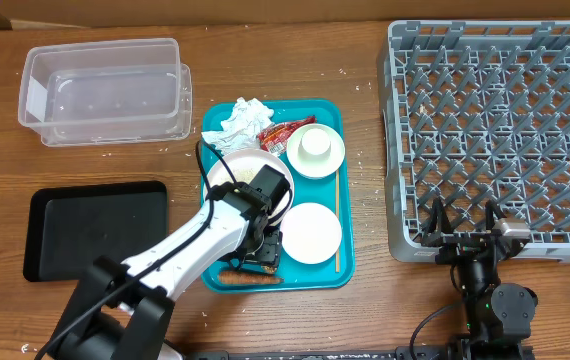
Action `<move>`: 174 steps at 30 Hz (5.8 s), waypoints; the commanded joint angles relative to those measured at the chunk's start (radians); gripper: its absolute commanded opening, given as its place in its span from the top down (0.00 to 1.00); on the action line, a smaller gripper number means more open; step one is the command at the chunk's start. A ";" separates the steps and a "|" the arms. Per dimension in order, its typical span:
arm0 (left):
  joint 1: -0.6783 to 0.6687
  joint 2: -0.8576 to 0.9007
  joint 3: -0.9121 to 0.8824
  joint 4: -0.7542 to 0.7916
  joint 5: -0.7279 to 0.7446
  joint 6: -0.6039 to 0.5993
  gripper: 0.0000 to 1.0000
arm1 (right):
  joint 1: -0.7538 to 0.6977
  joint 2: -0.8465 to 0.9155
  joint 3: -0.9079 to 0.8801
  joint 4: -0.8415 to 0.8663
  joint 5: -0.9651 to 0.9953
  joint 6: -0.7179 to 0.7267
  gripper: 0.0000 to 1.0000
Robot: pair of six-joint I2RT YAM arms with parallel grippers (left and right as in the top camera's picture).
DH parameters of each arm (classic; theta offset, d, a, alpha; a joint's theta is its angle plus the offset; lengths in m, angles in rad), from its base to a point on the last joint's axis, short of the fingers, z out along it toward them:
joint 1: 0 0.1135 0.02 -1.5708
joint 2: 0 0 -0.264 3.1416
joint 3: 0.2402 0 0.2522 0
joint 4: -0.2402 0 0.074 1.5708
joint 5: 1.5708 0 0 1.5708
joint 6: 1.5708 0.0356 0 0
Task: Sort waste into correct bins and load items into the dishwasher
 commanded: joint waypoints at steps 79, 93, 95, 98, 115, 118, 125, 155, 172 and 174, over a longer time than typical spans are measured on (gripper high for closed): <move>0.517 0.029 0.503 0.142 0.043 0.051 0.91 | -0.001 -0.011 -0.011 0.008 -0.001 -0.005 0.00; 0.671 0.029 0.503 0.381 0.014 0.016 0.89 | -0.001 -0.011 -0.011 0.008 -0.001 -0.005 0.00; 0.680 0.029 0.503 0.335 0.014 -0.004 0.89 | -0.001 -0.011 -0.011 0.008 -0.001 -0.005 0.00; 0.701 0.028 0.503 0.226 0.014 -0.060 0.92 | -0.001 -0.011 -0.011 0.008 -0.001 -0.005 0.00; 0.958 0.028 0.484 -0.262 -0.143 -0.255 0.93 | -0.001 -0.011 -0.011 0.008 -0.001 -0.005 0.00; 0.971 0.028 0.443 -0.253 -0.168 -0.282 0.92 | -0.001 -0.011 -0.011 0.008 -0.001 -0.005 0.00; 0.975 0.028 0.289 -0.157 -0.169 -0.327 0.89 | -0.001 -0.011 -0.011 0.008 -0.001 -0.005 0.00; 0.917 0.025 0.276 -0.237 0.381 0.016 0.53 | -0.001 -0.011 -0.011 0.008 -0.001 -0.005 0.00; 0.473 0.017 0.276 -0.055 0.290 0.113 0.49 | -0.001 -0.011 -0.011 0.008 -0.001 -0.005 0.00; 0.412 0.017 0.276 0.000 0.253 0.142 0.45 | -0.001 -0.011 -0.011 0.008 -0.001 -0.005 0.00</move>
